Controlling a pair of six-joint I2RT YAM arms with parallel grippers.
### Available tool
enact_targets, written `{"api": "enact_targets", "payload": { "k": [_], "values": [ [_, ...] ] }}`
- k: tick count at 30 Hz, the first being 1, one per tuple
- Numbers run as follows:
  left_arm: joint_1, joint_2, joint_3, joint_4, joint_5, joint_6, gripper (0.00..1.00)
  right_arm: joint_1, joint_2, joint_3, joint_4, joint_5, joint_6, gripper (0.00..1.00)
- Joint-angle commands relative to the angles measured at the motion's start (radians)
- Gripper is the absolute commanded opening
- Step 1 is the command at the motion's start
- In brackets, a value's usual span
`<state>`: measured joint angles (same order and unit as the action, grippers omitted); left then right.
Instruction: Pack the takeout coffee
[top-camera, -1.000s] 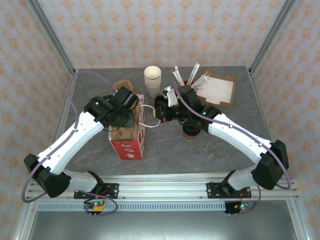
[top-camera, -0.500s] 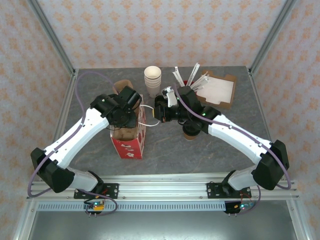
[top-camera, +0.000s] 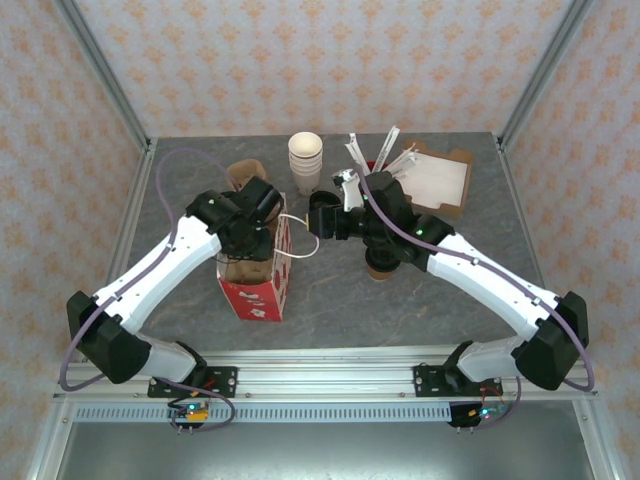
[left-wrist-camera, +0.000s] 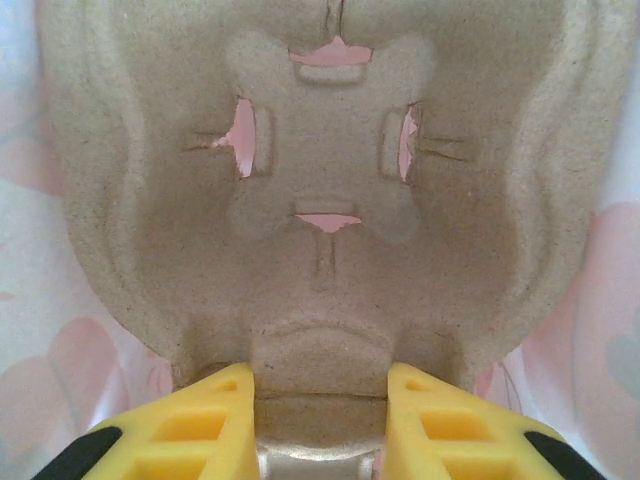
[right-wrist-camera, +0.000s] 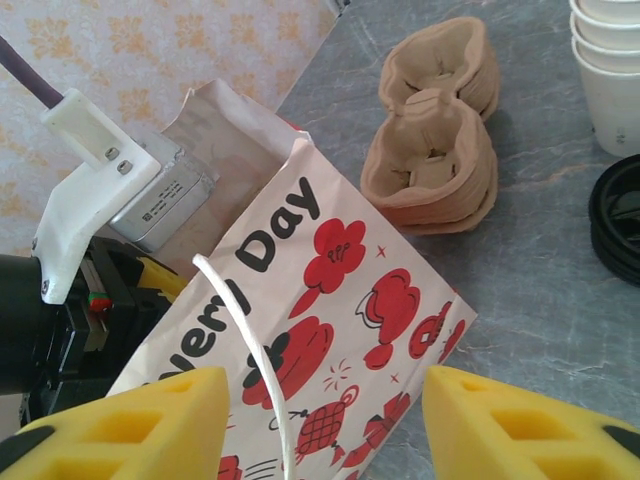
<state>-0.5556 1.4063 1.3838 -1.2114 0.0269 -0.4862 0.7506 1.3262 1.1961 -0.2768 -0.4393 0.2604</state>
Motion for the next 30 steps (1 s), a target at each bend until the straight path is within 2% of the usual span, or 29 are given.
{"api": "enact_targets", "payload": {
  "k": [1,21,30],
  "values": [
    [0.008,0.019,-0.016,0.016,0.008,0.028,0.29,0.006,-0.022,0.002,-0.028,0.054,-0.029,0.56],
    [0.041,0.075,-0.125,0.152,0.045,0.071,0.29,0.006,-0.047,0.029,-0.134,0.215,-0.111,0.68],
    [0.059,0.093,-0.16,0.203,0.054,0.086,0.29,0.006,-0.055,0.02,-0.151,0.234,-0.116,0.7]
  ]
}}
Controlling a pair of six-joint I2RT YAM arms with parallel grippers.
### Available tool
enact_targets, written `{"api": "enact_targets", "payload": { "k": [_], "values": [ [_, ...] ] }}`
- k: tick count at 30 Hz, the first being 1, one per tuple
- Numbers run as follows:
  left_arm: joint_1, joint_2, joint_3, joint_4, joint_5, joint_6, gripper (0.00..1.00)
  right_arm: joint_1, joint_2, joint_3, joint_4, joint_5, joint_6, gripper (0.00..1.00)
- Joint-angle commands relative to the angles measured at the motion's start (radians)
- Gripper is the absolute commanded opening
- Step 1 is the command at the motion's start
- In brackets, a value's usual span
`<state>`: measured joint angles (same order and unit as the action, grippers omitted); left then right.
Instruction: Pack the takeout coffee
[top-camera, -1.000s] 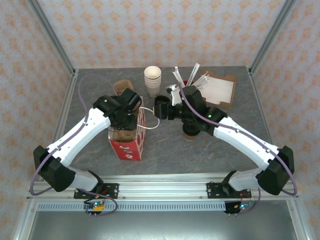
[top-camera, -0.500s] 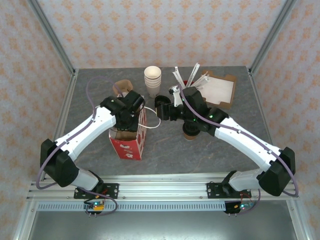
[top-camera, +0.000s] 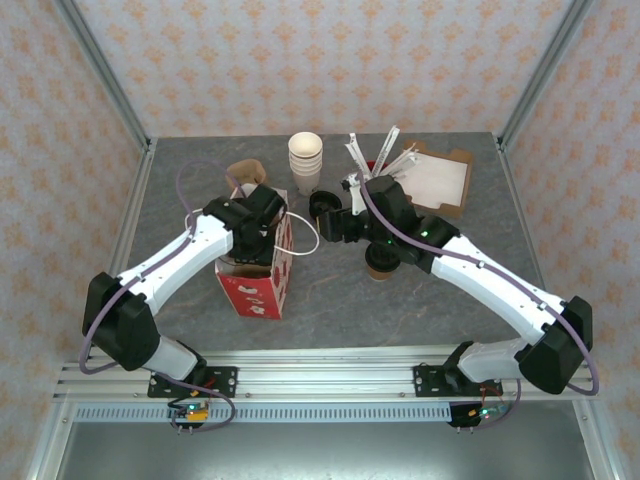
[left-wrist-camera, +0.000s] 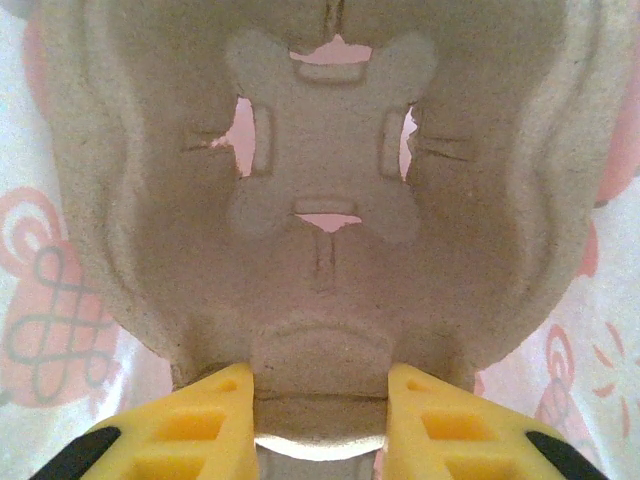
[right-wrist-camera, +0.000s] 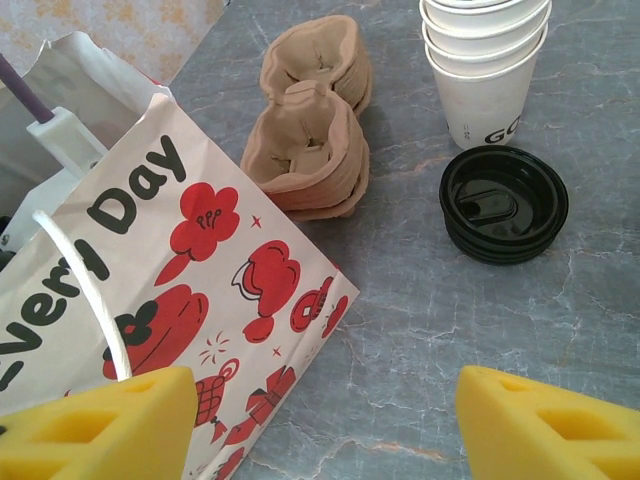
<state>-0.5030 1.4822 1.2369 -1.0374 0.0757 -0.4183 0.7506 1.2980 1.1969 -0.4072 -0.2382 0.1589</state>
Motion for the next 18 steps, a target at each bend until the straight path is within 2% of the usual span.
{"api": "enact_targets", "payload": {
  "k": [1,18],
  "values": [
    [0.007,0.02,-0.017,0.037,0.003,0.018,0.29,0.006,-0.026,0.017,-0.021,0.034,-0.014,0.7],
    [0.023,0.091,-0.067,0.121,0.02,0.033,0.3,0.006,0.001,0.026,-0.03,0.034,-0.004,0.71]
  ]
}}
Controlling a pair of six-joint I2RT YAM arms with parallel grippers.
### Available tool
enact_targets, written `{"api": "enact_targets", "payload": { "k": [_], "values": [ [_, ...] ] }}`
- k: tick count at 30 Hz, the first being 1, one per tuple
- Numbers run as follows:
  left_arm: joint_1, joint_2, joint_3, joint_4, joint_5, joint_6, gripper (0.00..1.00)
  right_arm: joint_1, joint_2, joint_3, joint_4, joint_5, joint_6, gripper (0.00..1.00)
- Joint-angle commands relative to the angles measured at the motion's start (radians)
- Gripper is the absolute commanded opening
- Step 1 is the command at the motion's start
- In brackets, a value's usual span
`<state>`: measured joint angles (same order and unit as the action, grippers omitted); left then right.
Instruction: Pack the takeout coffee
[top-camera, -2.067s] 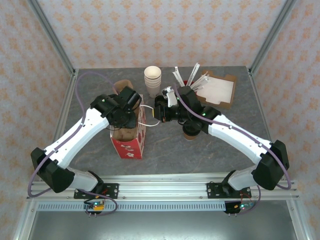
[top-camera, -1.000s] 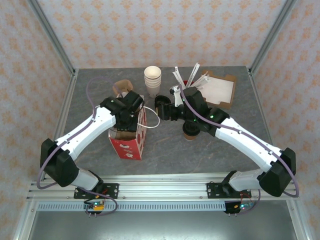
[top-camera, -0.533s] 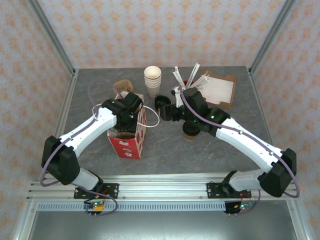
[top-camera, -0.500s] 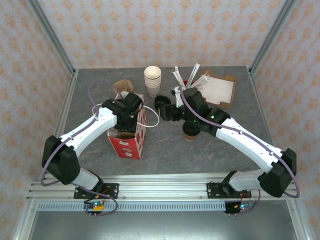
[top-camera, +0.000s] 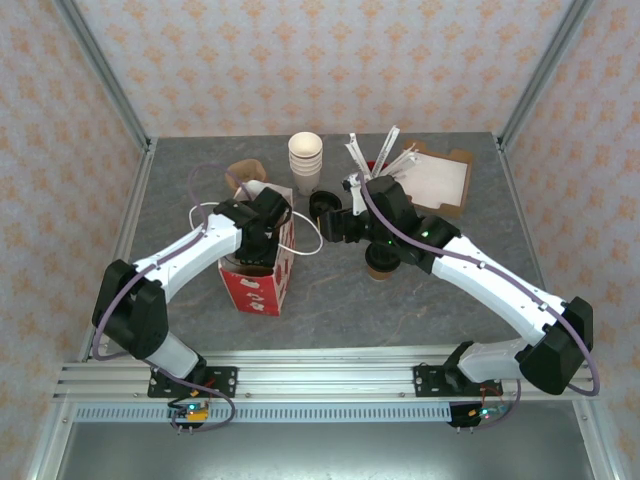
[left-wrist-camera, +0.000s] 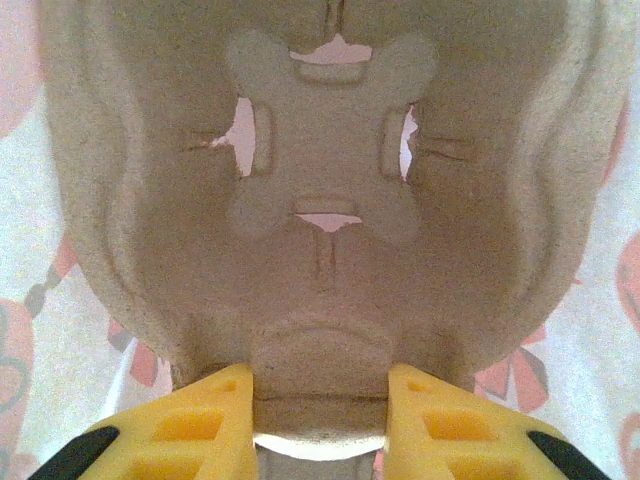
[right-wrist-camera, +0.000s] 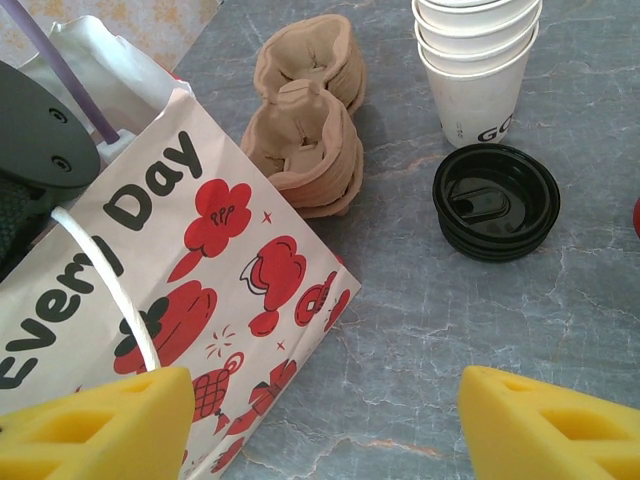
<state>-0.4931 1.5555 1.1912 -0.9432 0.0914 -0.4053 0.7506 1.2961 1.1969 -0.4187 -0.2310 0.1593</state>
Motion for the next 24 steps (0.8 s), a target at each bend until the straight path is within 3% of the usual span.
{"api": "enact_targets", "payload": {
  "k": [1,24],
  "values": [
    [0.012,0.021,-0.024,0.03,0.005,0.019,0.3,0.006,0.003,0.026,-0.02,0.027,-0.005,0.71],
    [0.048,0.03,-0.108,0.128,0.038,-0.022,0.31,0.006,0.04,0.036,-0.024,0.01,0.005,0.72]
  ]
}}
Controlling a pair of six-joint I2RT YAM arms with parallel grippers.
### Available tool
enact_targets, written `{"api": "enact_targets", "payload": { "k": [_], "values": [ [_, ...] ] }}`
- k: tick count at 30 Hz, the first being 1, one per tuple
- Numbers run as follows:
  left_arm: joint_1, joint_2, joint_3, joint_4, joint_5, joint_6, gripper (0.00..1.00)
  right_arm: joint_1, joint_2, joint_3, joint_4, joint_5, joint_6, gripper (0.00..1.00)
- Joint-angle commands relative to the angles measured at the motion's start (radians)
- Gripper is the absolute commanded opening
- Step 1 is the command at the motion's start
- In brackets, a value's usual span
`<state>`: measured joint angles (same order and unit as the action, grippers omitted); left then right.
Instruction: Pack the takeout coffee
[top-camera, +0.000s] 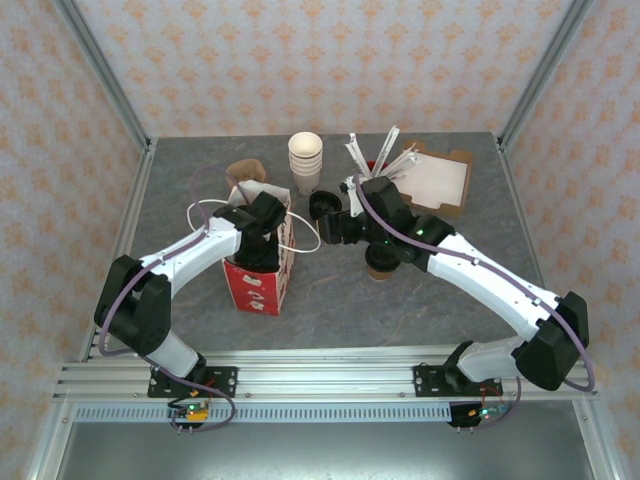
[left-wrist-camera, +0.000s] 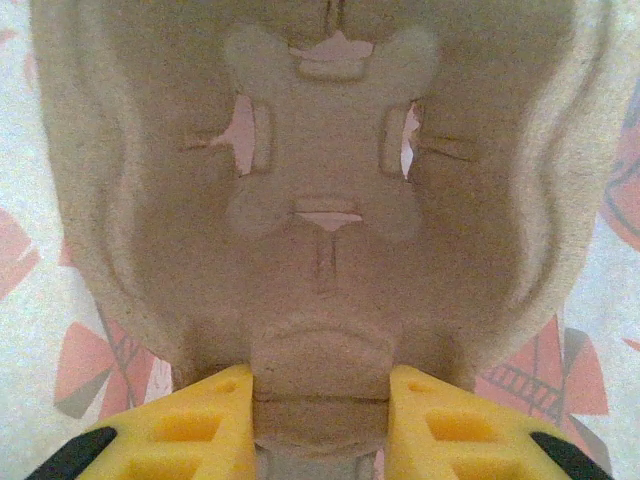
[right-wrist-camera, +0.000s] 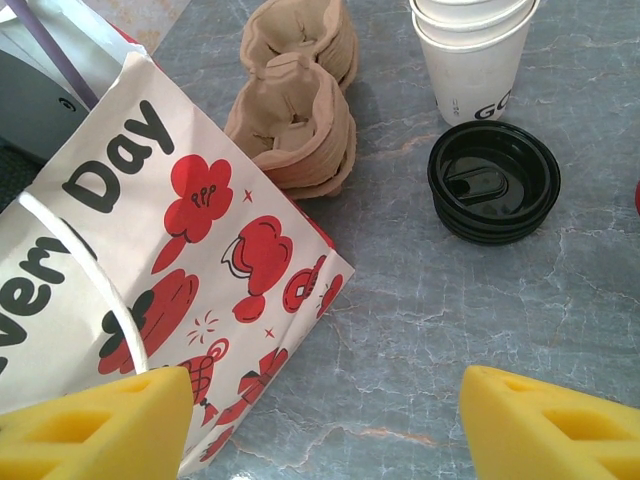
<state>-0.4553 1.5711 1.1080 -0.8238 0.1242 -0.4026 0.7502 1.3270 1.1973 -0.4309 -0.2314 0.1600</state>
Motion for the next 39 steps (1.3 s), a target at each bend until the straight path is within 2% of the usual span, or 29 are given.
{"api": "enact_targets", "payload": {
  "k": [1,11,22,27,39],
  "values": [
    [0.011,0.014,-0.023,0.013,0.01,-0.025,0.31,0.006,0.009,0.036,-0.013,0.012,0.006,0.72],
    [-0.003,-0.047,0.022,0.01,0.13,0.129,0.31,0.006,0.006,0.039,-0.03,0.036,-0.008,0.72],
    [-0.137,-0.036,0.064,-0.031,0.16,0.295,0.31,-0.04,-0.044,0.046,-0.073,0.095,-0.036,0.73],
    [-0.141,0.004,0.082,-0.062,0.117,0.278,0.31,-0.073,-0.073,0.039,-0.087,0.1,-0.04,0.73],
    [-0.151,0.08,0.077,-0.049,0.118,0.237,0.31,-0.099,-0.087,0.022,-0.086,0.094,-0.045,0.73]
  ]
}}
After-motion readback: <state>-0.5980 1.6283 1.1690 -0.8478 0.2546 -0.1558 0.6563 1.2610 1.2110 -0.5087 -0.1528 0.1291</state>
